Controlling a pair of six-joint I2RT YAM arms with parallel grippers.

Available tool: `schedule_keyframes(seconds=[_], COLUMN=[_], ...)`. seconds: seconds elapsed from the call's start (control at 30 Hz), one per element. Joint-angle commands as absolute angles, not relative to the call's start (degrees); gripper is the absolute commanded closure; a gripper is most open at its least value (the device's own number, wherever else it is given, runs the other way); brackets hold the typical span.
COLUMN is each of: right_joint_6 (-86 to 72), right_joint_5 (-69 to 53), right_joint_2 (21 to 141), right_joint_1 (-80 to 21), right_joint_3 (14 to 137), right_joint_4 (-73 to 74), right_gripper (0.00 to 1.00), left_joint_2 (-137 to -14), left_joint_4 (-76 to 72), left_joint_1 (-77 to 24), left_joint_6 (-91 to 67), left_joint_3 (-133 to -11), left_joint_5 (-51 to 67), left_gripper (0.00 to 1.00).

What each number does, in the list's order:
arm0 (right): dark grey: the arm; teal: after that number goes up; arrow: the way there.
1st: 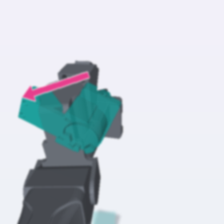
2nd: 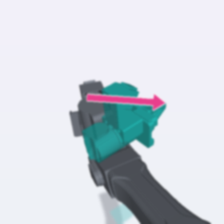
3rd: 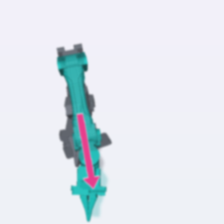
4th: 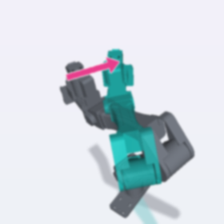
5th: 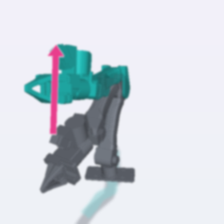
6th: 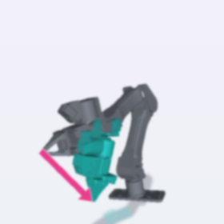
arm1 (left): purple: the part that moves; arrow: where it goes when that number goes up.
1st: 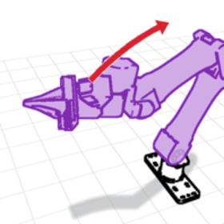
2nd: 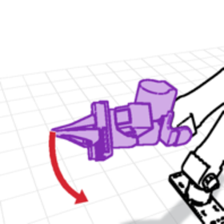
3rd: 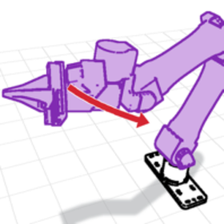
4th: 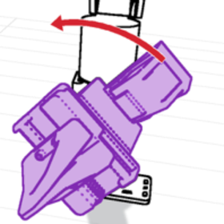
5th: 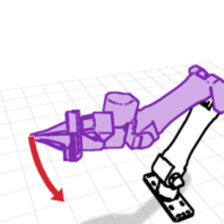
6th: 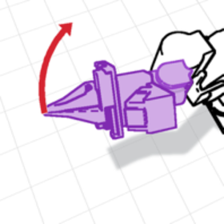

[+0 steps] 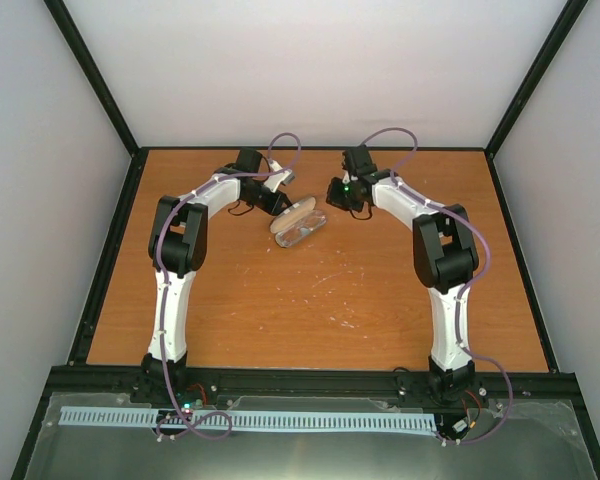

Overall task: Organize the sunglasses
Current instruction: Adjust the sunglasses in the sunglasses case.

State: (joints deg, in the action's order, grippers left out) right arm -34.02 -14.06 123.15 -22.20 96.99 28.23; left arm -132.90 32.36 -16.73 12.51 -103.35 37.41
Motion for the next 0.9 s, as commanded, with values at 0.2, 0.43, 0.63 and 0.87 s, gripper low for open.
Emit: schedule_keyframes(seconds=[0.2, 0.43, 0.63, 0.87], right_joint_6=[-35.55, -35.77, -35.87, -35.95], right_joint_5=[-16.33, -16.87, -17.43, -17.66], right_joint_2=[124.67, 125.83, 126.73, 126.83], right_joint_1=[-23.97, -24.99, -25.72, -26.29], right_joint_3=[95.46, 95.65, 95.27, 95.1], right_joint_4=[25.84, 25.75, 25.49, 25.47], right_gripper=[0.97, 0.97, 0.97, 0.97], left_joint_2=[-130.57, -130.44, -130.43, -130.42], left_joint_4=[31.12, 30.94, 30.93, 30.76], left_joint_1=[-17.12, -17.14, -17.14, -17.12], left_joint_6=[11.81, 11.82, 11.76, 11.77], left_joint_3=[-104.25, -104.15, -104.19, -104.05], left_joint_5=[38.41, 38.41, 38.41, 38.49], left_gripper=[0.9, 0.9, 0.9, 0.9])
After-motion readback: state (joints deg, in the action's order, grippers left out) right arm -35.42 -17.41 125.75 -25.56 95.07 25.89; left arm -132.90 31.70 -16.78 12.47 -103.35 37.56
